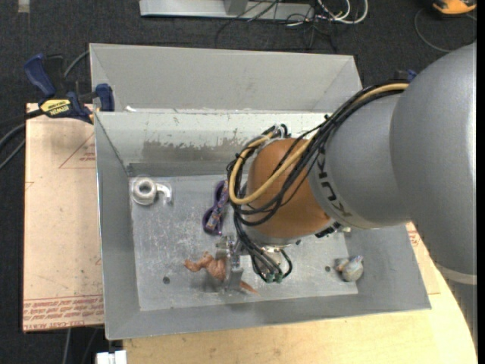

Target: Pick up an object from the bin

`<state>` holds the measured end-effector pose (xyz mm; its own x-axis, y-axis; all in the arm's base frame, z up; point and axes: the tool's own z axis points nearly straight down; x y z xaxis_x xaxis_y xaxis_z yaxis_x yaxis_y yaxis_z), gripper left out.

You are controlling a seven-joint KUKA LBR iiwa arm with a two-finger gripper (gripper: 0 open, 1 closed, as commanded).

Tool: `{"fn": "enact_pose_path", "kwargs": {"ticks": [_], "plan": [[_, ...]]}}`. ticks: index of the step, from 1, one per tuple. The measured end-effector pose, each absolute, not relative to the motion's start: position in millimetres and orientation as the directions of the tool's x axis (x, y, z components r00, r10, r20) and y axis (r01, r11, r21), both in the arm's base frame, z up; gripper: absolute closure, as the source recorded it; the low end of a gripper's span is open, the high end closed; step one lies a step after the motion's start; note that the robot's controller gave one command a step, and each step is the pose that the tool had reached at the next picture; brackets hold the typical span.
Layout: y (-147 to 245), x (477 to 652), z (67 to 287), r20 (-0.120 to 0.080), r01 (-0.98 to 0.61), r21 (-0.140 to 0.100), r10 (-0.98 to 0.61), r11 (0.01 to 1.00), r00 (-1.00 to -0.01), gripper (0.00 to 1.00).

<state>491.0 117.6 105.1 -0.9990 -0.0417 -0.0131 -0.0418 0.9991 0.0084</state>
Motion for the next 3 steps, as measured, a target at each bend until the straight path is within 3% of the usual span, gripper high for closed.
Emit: {"fn": "enact_pose_path", "kwargs": {"ticks": [3], "plan": [[117.6, 490.3, 112.7, -0.010, -0.042, 0.009, -0.042, 0.999, -0.999, 1.00]]}}
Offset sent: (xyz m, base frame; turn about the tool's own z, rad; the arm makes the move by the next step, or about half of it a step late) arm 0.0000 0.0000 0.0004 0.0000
